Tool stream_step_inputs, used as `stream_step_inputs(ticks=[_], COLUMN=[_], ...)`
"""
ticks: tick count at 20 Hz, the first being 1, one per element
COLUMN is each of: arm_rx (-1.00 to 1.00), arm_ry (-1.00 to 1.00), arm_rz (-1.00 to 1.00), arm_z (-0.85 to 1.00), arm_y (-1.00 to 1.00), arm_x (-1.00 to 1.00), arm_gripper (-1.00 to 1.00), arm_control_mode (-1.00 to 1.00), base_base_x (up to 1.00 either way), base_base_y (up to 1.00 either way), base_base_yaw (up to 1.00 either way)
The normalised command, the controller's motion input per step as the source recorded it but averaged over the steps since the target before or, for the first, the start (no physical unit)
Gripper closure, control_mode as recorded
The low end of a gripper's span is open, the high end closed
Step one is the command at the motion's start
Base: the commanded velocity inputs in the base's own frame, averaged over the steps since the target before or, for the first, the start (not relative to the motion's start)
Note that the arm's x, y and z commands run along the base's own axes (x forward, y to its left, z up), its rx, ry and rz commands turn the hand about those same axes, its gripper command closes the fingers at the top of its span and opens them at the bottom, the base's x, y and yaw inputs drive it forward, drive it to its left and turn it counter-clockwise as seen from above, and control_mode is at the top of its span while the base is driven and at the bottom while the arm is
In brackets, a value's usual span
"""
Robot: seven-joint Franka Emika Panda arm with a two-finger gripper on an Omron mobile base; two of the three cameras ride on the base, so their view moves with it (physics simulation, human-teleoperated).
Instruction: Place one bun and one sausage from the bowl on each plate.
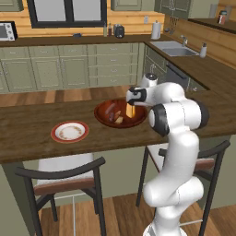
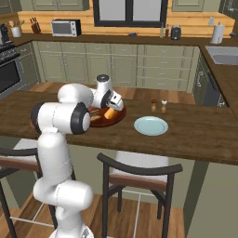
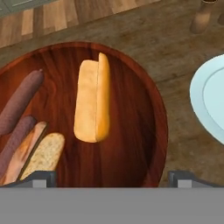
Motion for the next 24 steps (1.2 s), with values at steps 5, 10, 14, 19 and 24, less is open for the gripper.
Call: stream_step_inputs(ticks=[5, 10, 14, 19, 24], arm_rx=[0.0, 0.0, 0.0, 0.0, 0.0], arm_ry=[0.0, -0.01, 0.0, 0.0, 0.0], arm_rz=[0.0, 0.0, 0.0, 0.0, 0.0], arm_z=[-0.2, -0.27, -0.24, -0.21, -0.15], arm_y=[0.0, 0.0, 0.0, 0.0, 0.0], arm_x=[0.39, 0.33, 0.3, 0.2, 0.11], arm_gripper=[-1.0, -1.0, -1.0, -1.0, -1.0], arm_control_mode=[-1.0, -1.0, -1.0, -1.0, -1.0], base_base_x=[0.0, 0.0, 0.0, 0.0, 0.0], base_base_y=[0.0, 0.0, 0.0, 0.0, 0.0], base_base_yaw=[0.0, 0.0, 0.0, 0.0, 0.0])
